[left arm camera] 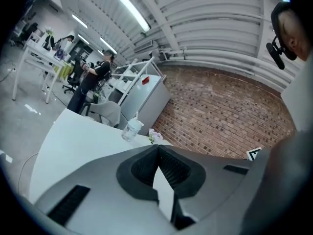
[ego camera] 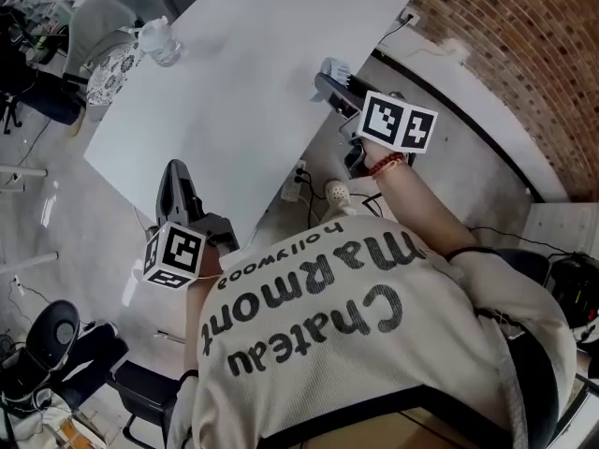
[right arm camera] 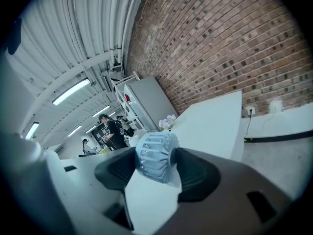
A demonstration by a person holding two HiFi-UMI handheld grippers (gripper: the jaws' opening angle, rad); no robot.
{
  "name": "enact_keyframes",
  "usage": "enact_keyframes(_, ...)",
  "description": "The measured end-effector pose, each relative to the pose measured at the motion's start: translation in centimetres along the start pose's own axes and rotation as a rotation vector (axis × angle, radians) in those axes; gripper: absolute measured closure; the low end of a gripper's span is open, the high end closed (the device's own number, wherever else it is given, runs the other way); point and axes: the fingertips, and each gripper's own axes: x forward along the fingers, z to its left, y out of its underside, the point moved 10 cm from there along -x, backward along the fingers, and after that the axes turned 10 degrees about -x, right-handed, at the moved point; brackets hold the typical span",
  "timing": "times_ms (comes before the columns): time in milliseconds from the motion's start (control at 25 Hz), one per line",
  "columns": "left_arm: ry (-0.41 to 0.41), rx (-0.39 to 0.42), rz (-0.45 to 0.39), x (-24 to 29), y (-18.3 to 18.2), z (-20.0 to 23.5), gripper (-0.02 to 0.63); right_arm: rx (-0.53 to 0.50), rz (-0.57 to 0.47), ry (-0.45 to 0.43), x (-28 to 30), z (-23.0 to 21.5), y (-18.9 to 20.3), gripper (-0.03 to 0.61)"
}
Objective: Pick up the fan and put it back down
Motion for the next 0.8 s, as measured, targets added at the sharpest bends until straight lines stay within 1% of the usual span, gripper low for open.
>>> enact_keyframes(120,-0.039,-0.016,-0.04,1.4,1.1,-1.7,0.612,-0.01,0.021,-0.041,1.4,-2.4,-1.7,0.318)
enact_keyframes(280,-0.073,-0.026,-0.059,4.0,2.4,-3.6,0.612,-0.016,0.048,-0.083,4.0,-5.5,-4.2,0.317)
enact_keyframes(440,-0.111,-0.043,-0.071,5.7,3.5,-4.2,0.612,-0.001,0.073,-0.121,5.8,-7.5,-5.3,0.316)
enact_keyframes(600,-0.126,-0.043,-0.09,7.3,4.4,-4.9,0.612,-0.003,0.085,-0.146,7.1,-9.2,-5.9,0.316)
enact_keyframes(800,-0.153,-0.037,-0.114,10.7,6.0,-7.5,0.612,-0.005,0.108,-0.181,9.6,-13.2,-8.4,0.316)
